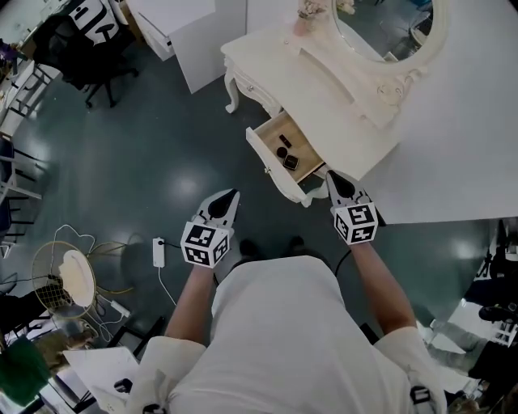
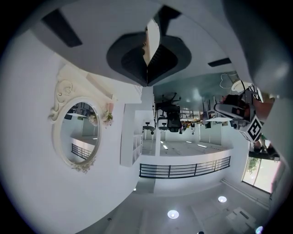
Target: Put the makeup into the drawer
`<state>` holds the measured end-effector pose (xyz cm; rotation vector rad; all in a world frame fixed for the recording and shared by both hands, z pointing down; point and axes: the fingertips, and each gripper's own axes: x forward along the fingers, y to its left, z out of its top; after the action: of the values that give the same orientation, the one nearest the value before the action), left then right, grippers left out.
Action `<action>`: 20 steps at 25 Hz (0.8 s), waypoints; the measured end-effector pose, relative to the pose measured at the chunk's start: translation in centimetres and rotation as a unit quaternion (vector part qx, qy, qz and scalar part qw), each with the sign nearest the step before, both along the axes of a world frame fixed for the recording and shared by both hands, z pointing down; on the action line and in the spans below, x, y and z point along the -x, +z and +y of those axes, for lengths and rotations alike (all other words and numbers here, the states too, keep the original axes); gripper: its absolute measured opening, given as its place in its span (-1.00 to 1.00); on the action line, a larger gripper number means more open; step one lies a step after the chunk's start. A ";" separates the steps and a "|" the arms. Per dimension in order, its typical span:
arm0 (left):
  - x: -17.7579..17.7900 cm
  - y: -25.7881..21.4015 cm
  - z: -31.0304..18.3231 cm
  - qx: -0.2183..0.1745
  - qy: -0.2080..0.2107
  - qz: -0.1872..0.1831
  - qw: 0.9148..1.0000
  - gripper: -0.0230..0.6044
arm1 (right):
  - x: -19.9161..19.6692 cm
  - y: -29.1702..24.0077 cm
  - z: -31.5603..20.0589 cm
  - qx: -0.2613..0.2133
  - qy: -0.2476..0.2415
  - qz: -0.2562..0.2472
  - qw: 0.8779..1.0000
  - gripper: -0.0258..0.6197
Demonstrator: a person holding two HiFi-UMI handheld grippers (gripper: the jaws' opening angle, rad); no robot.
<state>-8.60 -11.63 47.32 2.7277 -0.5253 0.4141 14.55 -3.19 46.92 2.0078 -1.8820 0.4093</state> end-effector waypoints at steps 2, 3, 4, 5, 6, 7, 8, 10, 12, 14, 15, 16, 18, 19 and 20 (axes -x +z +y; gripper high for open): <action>-0.7 -0.4 0.3 -0.004 0.000 0.001 1.000 -0.87 | -0.7 -0.6 0.5 -0.006 -0.003 0.004 1.000 -0.83; -1.0 -0.6 0.4 -0.005 0.000 0.002 1.000 -0.87 | -1.0 -0.9 0.8 -0.009 -0.005 0.003 1.000 -0.83; -1.3 -0.8 0.6 -0.007 0.000 0.002 1.000 -0.87 | -1.3 -1.2 1.0 -0.012 -0.007 0.001 1.000 -0.83; -1.6 -1.0 0.8 -0.008 0.000 0.002 1.000 -0.87 | -1.6 -1.4 1.3 -0.015 -0.010 -0.002 1.000 -0.83; -1.8 -1.3 1.0 -0.010 -0.002 0.002 1.000 -0.87 | -1.9 -1.6 1.5 -0.018 -0.012 -0.005 1.000 -0.83; -2.1 -1.5 1.2 -0.011 -0.004 0.003 1.000 -0.87 | -2.2 -1.9 1.8 -0.021 -0.015 -0.007 1.000 -0.83; -2.3 -1.8 1.4 -0.012 -0.008 0.003 1.000 -0.87 | -2.5 -2.2 2.1 -0.024 -0.018 -0.009 1.000 -0.83; -2.8 -2.5 2.0 -0.016 -0.014 0.006 1.000 -0.87 | -3.2 -2.7 2.9 -0.029 -0.022 -0.011 0.999 -0.83; -3.3 -3.1 2.4 -0.022 -0.021 0.010 0.999 -0.87 | -4.0 -3.2 3.6 -0.035 -0.023 -0.011 0.999 -0.83; -3.6 -3.5 2.6 -0.027 -0.028 0.011 0.999 -0.87 | -4.8 -3.6 4.2 -0.040 -0.024 -0.014 0.999 -0.83; -3.8 -3.6 2.7 -0.029 -0.032 0.012 0.999 -0.87 | -5.2 -3.8 4.5 -0.043 -0.024 -0.016 0.999 -0.83; -4.0 -3.8 2.9 -0.031 -0.035 0.012 0.999 -0.87 | -5.6 -4.0 4.8 -0.046 -0.025 -0.018 0.998 -0.83; -4.4 -4.0 3.1 -0.034 -0.041 0.012 0.999 -0.87 | -6.3 -4.4 5.2 -0.051 -0.026 -0.018 0.998 -0.83; -4.6 -4.2 3.2 -0.034 -0.044 0.013 0.998 -0.87 | -6.6 -4.6 5.4 -0.053 -0.027 -0.018 0.998 -0.83; -4.8 -4.3 3.3 -0.035 -0.046 0.014 0.998 -0.87 | -6.8 -4.8 5.6 -0.054 -0.029 -0.019 0.998 -0.83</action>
<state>-3.83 -8.29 43.02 2.7576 -0.6679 0.3395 21.39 2.37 42.17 2.0206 -2.0204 0.3375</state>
